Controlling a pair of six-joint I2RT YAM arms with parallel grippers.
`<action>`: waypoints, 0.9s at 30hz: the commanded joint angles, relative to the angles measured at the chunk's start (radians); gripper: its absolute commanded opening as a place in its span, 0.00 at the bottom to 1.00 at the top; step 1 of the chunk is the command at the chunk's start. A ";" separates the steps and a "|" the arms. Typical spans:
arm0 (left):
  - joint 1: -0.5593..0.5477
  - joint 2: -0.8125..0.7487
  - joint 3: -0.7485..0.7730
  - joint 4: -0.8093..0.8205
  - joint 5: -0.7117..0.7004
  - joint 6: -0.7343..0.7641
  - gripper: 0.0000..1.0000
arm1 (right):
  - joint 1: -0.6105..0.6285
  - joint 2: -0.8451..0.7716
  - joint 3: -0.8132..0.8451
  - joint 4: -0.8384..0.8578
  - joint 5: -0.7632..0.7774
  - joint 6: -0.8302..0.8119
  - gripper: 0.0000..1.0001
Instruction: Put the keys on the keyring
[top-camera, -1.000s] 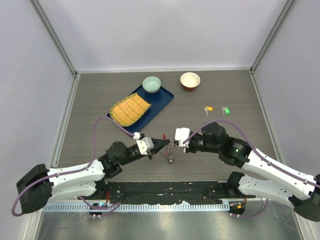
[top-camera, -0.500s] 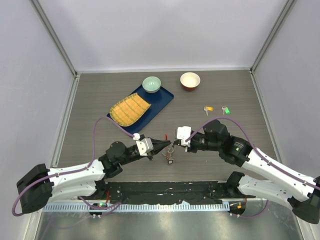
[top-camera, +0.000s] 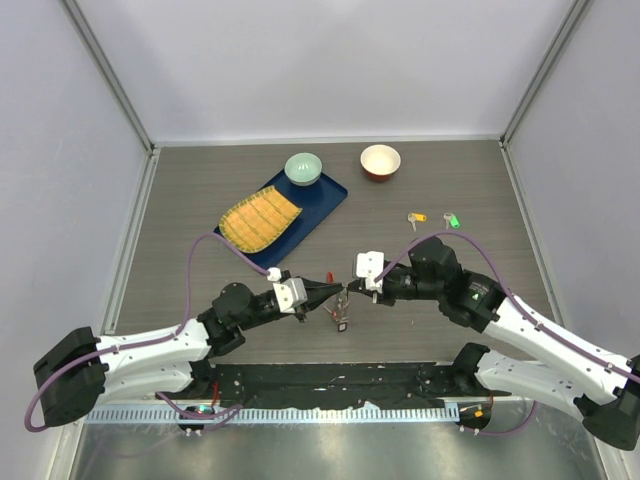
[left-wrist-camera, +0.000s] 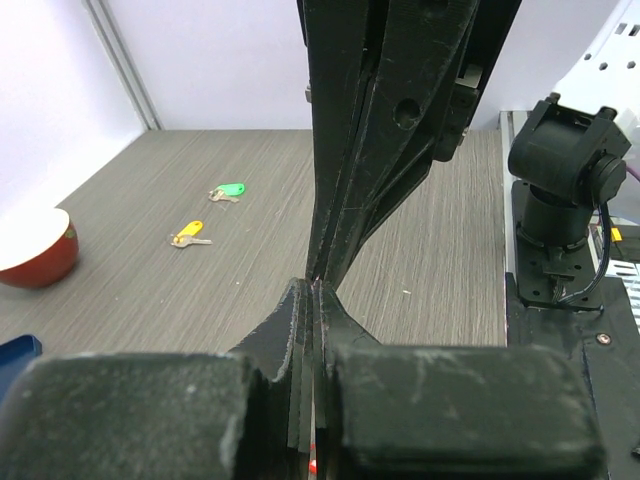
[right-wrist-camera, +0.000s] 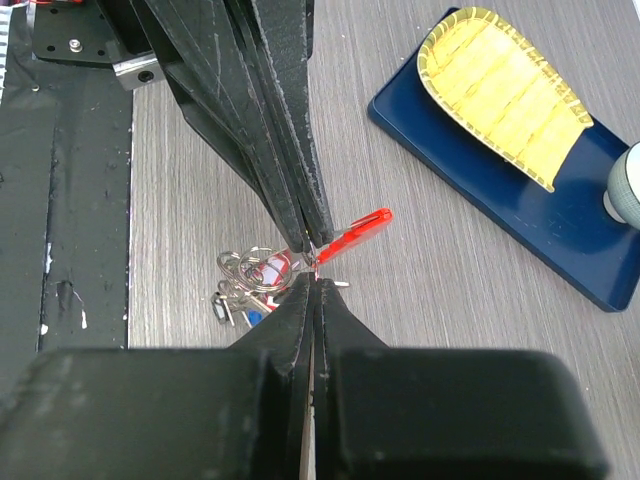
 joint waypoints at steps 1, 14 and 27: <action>0.010 -0.013 0.008 0.096 0.007 0.024 0.00 | -0.007 -0.008 0.022 0.006 -0.039 0.003 0.01; 0.030 -0.039 0.005 0.072 0.054 0.044 0.00 | -0.021 0.012 0.046 -0.041 -0.069 -0.011 0.01; 0.033 -0.025 0.011 0.082 0.110 0.031 0.00 | -0.039 0.027 0.069 -0.040 -0.103 -0.012 0.01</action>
